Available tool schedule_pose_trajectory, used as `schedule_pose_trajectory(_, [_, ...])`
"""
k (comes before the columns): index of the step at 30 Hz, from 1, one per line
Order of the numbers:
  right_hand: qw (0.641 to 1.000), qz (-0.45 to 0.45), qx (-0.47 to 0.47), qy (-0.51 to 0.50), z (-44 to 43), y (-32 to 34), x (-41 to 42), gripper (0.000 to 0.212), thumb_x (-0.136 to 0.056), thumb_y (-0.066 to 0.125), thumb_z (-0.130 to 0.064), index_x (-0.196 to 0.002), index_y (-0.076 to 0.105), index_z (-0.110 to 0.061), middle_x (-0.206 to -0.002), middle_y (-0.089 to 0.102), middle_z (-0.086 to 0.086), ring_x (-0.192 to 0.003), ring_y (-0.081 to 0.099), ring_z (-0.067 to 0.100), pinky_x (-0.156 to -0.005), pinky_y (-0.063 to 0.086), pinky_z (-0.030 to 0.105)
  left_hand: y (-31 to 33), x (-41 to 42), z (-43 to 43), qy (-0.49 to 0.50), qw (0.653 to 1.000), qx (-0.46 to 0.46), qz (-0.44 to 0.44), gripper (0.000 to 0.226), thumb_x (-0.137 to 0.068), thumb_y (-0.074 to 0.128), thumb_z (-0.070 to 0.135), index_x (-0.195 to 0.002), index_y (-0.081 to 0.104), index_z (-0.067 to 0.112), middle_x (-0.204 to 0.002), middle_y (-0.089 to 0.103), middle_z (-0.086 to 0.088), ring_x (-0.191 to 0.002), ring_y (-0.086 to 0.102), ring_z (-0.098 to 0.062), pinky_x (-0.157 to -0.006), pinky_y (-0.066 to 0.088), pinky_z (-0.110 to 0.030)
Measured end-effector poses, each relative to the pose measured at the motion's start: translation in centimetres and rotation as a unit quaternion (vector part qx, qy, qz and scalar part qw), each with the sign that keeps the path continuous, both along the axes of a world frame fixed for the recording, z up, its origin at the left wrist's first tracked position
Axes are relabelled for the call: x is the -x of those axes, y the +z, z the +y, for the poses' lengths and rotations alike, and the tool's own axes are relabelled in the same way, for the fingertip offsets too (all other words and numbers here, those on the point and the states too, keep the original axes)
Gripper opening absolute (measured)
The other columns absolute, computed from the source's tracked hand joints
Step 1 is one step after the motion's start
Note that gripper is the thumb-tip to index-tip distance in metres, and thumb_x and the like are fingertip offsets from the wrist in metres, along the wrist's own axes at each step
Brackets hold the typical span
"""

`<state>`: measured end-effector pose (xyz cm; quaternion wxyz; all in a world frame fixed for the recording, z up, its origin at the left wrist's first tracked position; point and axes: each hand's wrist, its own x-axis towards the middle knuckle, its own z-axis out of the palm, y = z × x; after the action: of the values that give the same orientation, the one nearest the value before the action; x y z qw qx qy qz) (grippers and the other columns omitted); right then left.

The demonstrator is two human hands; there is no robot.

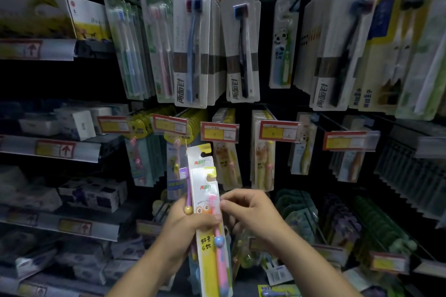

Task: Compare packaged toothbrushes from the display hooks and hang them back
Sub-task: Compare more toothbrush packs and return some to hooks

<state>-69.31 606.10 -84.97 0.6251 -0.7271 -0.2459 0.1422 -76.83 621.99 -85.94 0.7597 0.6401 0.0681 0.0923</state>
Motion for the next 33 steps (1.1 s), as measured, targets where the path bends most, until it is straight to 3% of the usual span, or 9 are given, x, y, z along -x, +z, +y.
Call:
schedule_pose_trajectory(4, [1.000, 0.013, -0.005, 0.020, 0.1, -0.1, -0.1, 0.012, -0.096, 0.068, -0.008, -0.092, 0.078, -0.003, -0.060, 0.062, 0.002, -0.054, 0.054, 0.014, -0.051, 0.046, 0.025, -0.5, 0.4, 0.8, -0.017, 1.000, -0.001, 0.013, 0.064, -0.059, 0.081, 0.007, -0.120, 0.064, -0.001, -0.102, 0.075, -0.029, -0.090, 0.074, -0.047, -0.083, 0.062, -0.056])
schedule_pose_trajectory(7, [0.997, 0.066, -0.040, 0.017, 0.1, -0.1, -0.2, 0.017, -0.096, 0.068, -0.014, -0.093, 0.077, 0.001, -0.060, 0.061, 0.004, -0.052, 0.053, 0.015, -0.050, 0.046, 0.026, -0.7, 0.4, 1.4, -0.038, 0.999, 0.001, 0.011, 0.071, -0.055, 0.084, 0.008, -0.121, 0.063, -0.003, -0.104, 0.074, -0.030, -0.091, 0.074, -0.045, -0.079, 0.063, -0.051])
schedule_pose_trajectory(10, [0.997, 0.059, -0.058, -0.007, 0.6, -0.4, -0.5, 0.020, -0.095, 0.072, -0.024, -0.094, 0.079, -0.005, -0.063, 0.065, 0.002, -0.058, 0.051, 0.020, -0.054, 0.042, 0.031, -0.7, 0.3, 1.4, -0.059, 0.998, 0.001, -0.003, 0.062, -0.056, 0.079, 0.002, -0.117, 0.066, -0.003, -0.099, 0.076, -0.027, -0.085, 0.075, -0.039, -0.072, 0.064, -0.044])
schedule_pose_trajectory(13, [0.995, 0.069, -0.077, -0.007, 0.7, -0.5, -0.7, 0.020, -0.099, 0.067, -0.023, -0.093, 0.079, -0.008, -0.066, 0.068, 0.009, -0.056, 0.057, 0.021, -0.055, 0.047, 0.032, -0.8, 0.1, 1.5, -0.067, 0.998, 0.015, -0.002, 0.057, -0.059, 0.075, 0.000, -0.115, 0.066, -0.005, -0.097, 0.076, -0.028, -0.082, 0.076, -0.039, -0.067, 0.063, -0.042])
schedule_pose_trajectory(15, [0.995, 0.063, -0.077, 0.000, 0.7, -0.4, -0.6, 0.019, -0.100, 0.065, -0.018, -0.095, 0.077, -0.005, -0.067, 0.067, 0.011, -0.054, 0.058, 0.019, -0.054, 0.049, 0.033, -1.0, -0.2, 1.5, -0.070, 0.997, 0.020, -0.001, 0.060, -0.060, 0.076, 0.002, -0.119, 0.066, -0.004, -0.103, 0.074, -0.030, -0.087, 0.075, -0.043, -0.072, 0.063, -0.046])
schedule_pose_trajectory(21, [0.984, -0.045, -0.075, -0.155, 1.3, 0.1, -1.6, 0.019, -0.102, 0.059, -0.013, -0.088, 0.072, -0.009, -0.063, 0.065, -0.001, -0.054, 0.060, 0.013, -0.048, 0.051, 0.030, -2.4, -1.9, 1.2, 0.064, 0.995, 0.075, 0.005, 0.061, -0.056, 0.075, 0.003, -0.116, 0.066, -0.006, -0.105, 0.074, -0.031, -0.093, 0.073, -0.046, -0.095, 0.056, -0.063])
schedule_pose_trajectory(26, [0.984, -0.086, -0.045, -0.150, 1.6, 0.2, -1.5, 0.021, -0.101, 0.060, -0.016, -0.084, 0.073, -0.015, -0.062, 0.064, -0.006, -0.058, 0.059, 0.012, -0.054, 0.053, 0.038, -2.2, -2.2, 1.0, 0.098, 0.993, 0.058, -0.028, 0.043, -0.057, 0.072, 0.006, -0.098, 0.063, -0.005, -0.083, 0.072, -0.024, -0.073, 0.069, -0.035, -0.076, 0.056, -0.048])
schedule_pose_trajectory(33, [0.959, -0.148, -0.058, -0.236, 1.4, 0.0, -2.3, 0.023, -0.100, 0.059, -0.025, -0.079, 0.068, -0.024, -0.084, 0.069, 0.000, -0.082, 0.067, 0.021, -0.076, 0.058, 0.052, -1.9, -1.7, 1.2, 0.161, 0.985, 0.014, -0.064, 0.037, -0.060, 0.071, 0.004, -0.095, 0.060, -0.001, -0.078, 0.072, -0.015, -0.064, 0.068, -0.024, -0.057, 0.055, -0.035])
